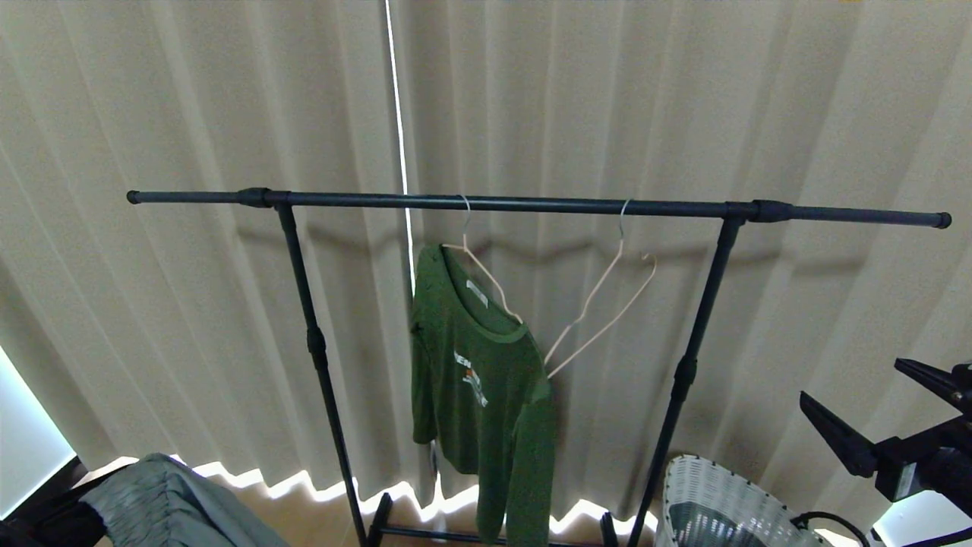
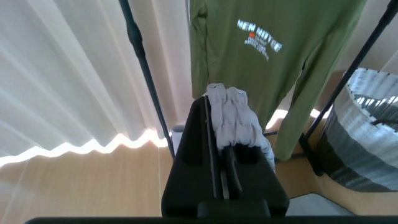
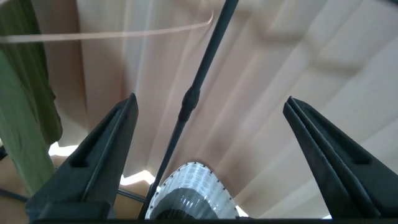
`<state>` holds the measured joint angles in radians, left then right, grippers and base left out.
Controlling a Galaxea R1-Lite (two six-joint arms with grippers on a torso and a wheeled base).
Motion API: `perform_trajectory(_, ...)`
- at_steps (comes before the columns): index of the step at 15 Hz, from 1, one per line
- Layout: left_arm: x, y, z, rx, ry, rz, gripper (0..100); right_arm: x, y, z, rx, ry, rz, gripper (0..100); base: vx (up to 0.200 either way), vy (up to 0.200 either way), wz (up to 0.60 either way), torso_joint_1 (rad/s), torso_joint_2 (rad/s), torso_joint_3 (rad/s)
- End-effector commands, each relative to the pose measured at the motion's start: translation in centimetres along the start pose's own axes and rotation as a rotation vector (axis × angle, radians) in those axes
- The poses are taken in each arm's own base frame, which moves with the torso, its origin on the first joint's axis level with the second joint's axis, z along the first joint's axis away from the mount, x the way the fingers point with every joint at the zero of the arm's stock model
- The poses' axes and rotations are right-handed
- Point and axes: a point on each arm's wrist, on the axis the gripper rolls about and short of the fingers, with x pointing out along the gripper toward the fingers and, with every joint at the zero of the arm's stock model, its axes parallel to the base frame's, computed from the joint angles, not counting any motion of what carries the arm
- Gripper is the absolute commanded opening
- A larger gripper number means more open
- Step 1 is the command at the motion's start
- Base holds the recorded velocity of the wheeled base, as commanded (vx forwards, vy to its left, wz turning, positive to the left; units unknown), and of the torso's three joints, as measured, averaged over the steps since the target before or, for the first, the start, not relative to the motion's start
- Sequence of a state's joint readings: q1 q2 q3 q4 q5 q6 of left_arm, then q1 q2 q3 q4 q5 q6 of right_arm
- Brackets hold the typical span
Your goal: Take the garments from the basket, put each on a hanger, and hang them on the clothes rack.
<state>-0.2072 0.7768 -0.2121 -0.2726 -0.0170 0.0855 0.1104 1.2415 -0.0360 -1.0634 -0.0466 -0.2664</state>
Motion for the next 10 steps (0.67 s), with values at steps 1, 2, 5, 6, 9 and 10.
perform_trajectory(1, 0.07, 0.0, -0.03, 0.0, 0.005, 0.0, 0, -0.06, 0.01, -0.03, -0.001, 0.0, 0.001, 100, 0.0, 0.0, 0.0, 0.134, -0.28, -0.144)
perform_trajectory(2, 0.07, 0.0, -0.03, 0.0, 0.005, 0.0, 0, -0.03, 0.01, -0.05, -0.001, 0.002, 0.001, 100, 0.0, 0.0, 0.0, 0.085, -0.16, -0.076)
perform_trajectory(5, 0.07, 0.0, -0.03, 0.0, 0.005, 0.0, 0, -0.03, 0.01, -0.05, -0.001, 0.002, 0.001, 100, 0.0, 0.0, 0.0, 0.029, -0.05, -0.026)
perform_trajectory(6, 0.07, 0.0, -0.03, 0.0, 0.005, 0.0, 0, -0.06, 0.01, -0.03, -0.001, 0.0, 0.001, 100, 0.2, 0.0, 0.0, 0.007, -0.01, -0.012)
perform_trajectory(9, 0.07, 0.0, -0.08, 0.0, 0.007, 0.0, 0, -0.06, 0.01, -0.03, -0.001, 0.0, 0.001, 100, 0.2, 0.0, 0.0, -0.001, -0.01, 0.004)
perform_trajectory(10, 0.07, 0.0, -0.08, 0.0, 0.007, 0.0, 0, -0.08, 0.0, -0.02, 0.0, -0.001, 0.0, 100, 0.2, 0.0, 0.0, 0.012, 0.0, 0.007)
